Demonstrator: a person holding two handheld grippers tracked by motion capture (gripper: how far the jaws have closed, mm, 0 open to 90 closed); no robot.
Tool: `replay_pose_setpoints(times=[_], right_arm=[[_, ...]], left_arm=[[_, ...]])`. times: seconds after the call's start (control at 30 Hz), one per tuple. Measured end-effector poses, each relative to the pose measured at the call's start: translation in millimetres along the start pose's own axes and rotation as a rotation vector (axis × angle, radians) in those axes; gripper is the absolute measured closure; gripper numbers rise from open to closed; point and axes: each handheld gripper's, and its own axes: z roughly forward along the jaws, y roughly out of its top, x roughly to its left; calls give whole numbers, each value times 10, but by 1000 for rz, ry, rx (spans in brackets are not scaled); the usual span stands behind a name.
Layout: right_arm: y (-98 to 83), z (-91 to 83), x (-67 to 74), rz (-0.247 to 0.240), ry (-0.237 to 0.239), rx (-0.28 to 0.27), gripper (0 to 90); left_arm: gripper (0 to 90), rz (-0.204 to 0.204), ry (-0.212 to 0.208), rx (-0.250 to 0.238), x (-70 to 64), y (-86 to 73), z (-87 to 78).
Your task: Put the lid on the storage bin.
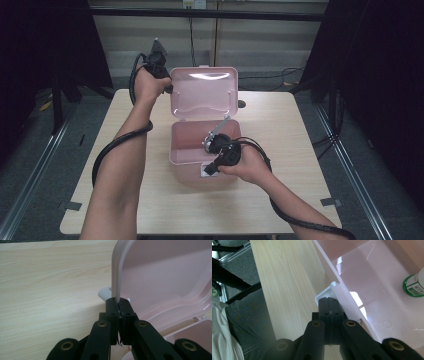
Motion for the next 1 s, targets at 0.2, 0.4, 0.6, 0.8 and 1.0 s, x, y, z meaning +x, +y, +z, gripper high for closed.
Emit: replay_pose_setpoints(times=[0.2,0.4,0.6,0.8,1.0], right_arm=[[9,1,0,7,-2,3,900],[12,1,1,14,-3,6,900],[27,6,-3,21,-7,5,900],[38,4,-6,28,-13,14,900],[46,6,-9,31,-13,14,900]], left_arm=[[878,6,-1,-2,-8,-26,-54],[878,15,-4,-4,-26,-47,-95],[878,35,4,-6,-42,-70,-150],[879,43,8,-1,-50,-91,-191],[879,65,15,-5,-67,-116,-221]])
